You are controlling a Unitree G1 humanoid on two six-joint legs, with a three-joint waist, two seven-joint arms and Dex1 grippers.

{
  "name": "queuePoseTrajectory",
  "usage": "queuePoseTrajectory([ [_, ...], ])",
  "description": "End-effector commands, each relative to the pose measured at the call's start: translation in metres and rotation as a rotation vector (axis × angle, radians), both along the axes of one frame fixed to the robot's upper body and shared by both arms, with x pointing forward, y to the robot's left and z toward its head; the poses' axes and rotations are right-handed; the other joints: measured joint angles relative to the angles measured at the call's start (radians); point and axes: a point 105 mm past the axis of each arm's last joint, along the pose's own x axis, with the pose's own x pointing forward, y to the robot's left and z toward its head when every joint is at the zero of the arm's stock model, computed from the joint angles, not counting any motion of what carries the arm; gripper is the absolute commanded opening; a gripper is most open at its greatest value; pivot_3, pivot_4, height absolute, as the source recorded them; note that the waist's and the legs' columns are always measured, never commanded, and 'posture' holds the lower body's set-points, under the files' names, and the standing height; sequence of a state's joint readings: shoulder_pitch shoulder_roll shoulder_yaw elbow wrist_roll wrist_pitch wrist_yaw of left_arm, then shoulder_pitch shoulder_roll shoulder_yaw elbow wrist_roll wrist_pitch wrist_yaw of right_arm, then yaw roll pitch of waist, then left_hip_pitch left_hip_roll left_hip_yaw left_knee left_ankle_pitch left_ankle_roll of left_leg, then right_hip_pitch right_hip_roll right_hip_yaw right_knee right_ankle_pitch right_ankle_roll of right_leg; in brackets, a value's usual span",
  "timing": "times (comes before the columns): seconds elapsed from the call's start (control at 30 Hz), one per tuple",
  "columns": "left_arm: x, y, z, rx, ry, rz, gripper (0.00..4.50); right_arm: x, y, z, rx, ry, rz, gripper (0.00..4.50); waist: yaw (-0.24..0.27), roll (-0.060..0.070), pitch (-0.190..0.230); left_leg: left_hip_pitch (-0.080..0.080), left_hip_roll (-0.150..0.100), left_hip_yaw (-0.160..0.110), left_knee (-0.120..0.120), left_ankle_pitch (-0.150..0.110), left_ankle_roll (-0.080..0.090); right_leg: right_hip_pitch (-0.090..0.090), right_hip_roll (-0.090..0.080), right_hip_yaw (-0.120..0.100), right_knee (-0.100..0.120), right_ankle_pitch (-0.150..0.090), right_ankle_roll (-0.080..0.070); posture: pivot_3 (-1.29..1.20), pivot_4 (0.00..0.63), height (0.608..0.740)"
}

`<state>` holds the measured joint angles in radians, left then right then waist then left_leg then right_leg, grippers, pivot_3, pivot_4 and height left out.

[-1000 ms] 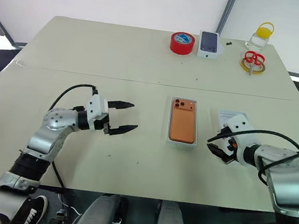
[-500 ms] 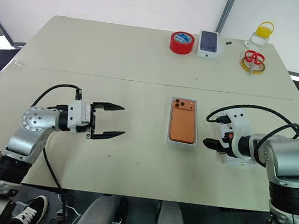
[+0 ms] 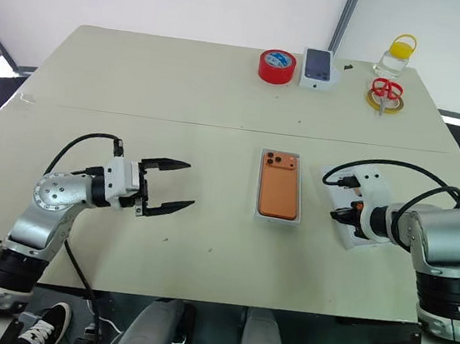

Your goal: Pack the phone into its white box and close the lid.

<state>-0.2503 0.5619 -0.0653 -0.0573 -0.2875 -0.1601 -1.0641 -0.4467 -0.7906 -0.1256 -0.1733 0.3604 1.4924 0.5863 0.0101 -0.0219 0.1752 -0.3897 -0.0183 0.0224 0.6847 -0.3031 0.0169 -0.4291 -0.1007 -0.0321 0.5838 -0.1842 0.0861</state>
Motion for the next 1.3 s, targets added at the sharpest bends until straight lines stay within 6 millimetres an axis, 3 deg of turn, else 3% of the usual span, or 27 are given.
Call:
queuePoseTrajectory([
  [0.03, 0.0, -0.004, 0.009, -0.006, -0.034, -0.01, 3.73, 0.007, 0.004, 0.008, 0.033, -0.041, -0.023, 0.03, -0.001, 0.0, 0.0, 0.0, 0.0, 0.0, 0.0, 0.0, 0.0, 0.0, 0.0, 0.0, 0.0, 0.0, 0.0, 0.0, 0.15, 0.74],
  [0.23, 0.006, -0.002, 0.012, -0.012, -0.009, -0.008, 3.73, 0.019, 0.004, 0.022, 0.062, -0.098, -0.095, 0.03, 0.0, 0.002, 0.001, -0.001, 0.001, 0.0, 0.0, 0.0, 0.0, -0.001, 0.001, 0.0, 0.0, 0.0, 0.0, 0.0, 0.15, 0.74],
  [0.47, 0.014, -0.006, 0.019, -0.017, -0.027, -0.013, 3.73, 0.029, 0.017, 0.038, 0.139, -0.145, -0.129, 0.03, 0.0, 0.002, 0.001, -0.001, 0.0, 0.0, 0.0, 0.0, 0.0, -0.002, 0.001, 0.0, 0.0, 0.0, 0.0, 0.0, 0.15, 0.74],
  [0.57, 0.018, -0.005, 0.023, -0.039, -0.021, -0.002, 3.73, 0.042, 0.029, 0.061, 0.235, -0.263, -0.126, 0.03, -0.002, 0.003, 0.002, -0.001, 0.0, 0.0, 0.0, 0.0, 0.0, -0.002, 0.001, 0.0, 0.001, 0.0, 0.0, 0.0, 0.15, 0.74],
  [0.63, 0.022, -0.003, 0.025, -0.059, -0.007, 0.015, 3.73, 0.049, 0.045, 0.08, 0.345, -0.35, -0.084, 0.03, -0.004, 0.004, 0.002, -0.001, 0.0, 0.0, 0.0, 0.0, 0.0, -0.002, 0.002, 0.0, 0.001, 0.002, 0.003, 0.0, 0.15, 0.74],
  [0.7, 0.028, -0.001, 0.026, -0.075, 0.007, 0.047, 3.73, 0.05, 0.062, 0.096, 0.349, -0.452, 0.021, 0.03, -0.005, 0.004, 0.002, -0.001, 0.001, 0.0, 0.0, 0.0, 0.0, -0.002, 0.002, 0.0, 0.002, 0.002, 0.004, 0.0, 0.15, 0.74],
  [0.73, 0.03, 0.0, 0.025, -0.083, 0.03, 0.057, 3.22, 0.05, 0.071, 0.104, 0.374, -0.505, 0.068, 0.0, -0.004, 0.004, 0.002, -0.001, 0.001, 0.0, -0.001, 0.0, 0.0, -0.002, 0.002, 0.0, 0.002, 0.002, 0.004, 0.0, 0.15, 0.74],
  [0.83, 0.033, 0.0, 0.024, -0.104, 0.041, 0.082, 1.95, 0.045, 0.1, 0.118, 0.665, -0.503, 0.124, 0.0, -0.008, 0.004, 0.002, -0.001, 0.0, 0.0, -0.001, 0.0, 0.0, -0.003, 0.002, 0.0, 0.003, 0.002, 0.004, 0.0, 0.15, 0.74],
  [0.93, 0.037, -0.003, 0.025, -0.169, 0.089, 0.116, 0.32, 0.032, 0.129, 0.117, 0.832, -0.479, 0.218, 0.0, -0.01, 0.004, 0.002, -0.001, 0.001, -0.001, -0.001, 0.0, 0.0, -0.004, 0.002, 0.001, 0.006, 0.003, 0.004, 0.0, 0.15, 0.74],
  [0.97, 0.039, -0.004, 0.025, -0.178, 0.087, 0.134, 0.09, 0.03, 0.135, 0.115, 0.883, -0.468, 0.219, 0.0, -0.01, 0.004, 0.002, -0.001, 0.001, -0.001, -0.001, 0.0, 0.0, -0.004, 0.002, 0.001, 0.01, 0.003, 0.004, 0.0, 0.15, 0.74],
  [1.2, 0.045, -0.011, 0.028, -0.236, 0.069, 0.219, 0.09, -0.001, 0.182, 0.105, 1.069, -0.36, 0.385, 0.0, -0.016, 0.005, 0.002, -0.001, 0.0, -0.001, -0.001, 0.0, 0.0, -0.006, 0.002, 0.001, 0.011, 0.002, 0.004, 0.0, 0.15, 0.74],
  [1.3, 0.046, -0.016, 0.026, -0.261, 0.1, 0.23, 0.09, -0.013, 0.192, 0.081, 1.119, -0.241, 0.4, 0.0, -0.021, 0.005, 0.002, -0.001, 0.0, -0.002, -0.001, 0.0, 0.0, -0.006, 0.002, 0.001, 0.011, 0.002, 0.004, 0.0, 0.15, 0.74],
])
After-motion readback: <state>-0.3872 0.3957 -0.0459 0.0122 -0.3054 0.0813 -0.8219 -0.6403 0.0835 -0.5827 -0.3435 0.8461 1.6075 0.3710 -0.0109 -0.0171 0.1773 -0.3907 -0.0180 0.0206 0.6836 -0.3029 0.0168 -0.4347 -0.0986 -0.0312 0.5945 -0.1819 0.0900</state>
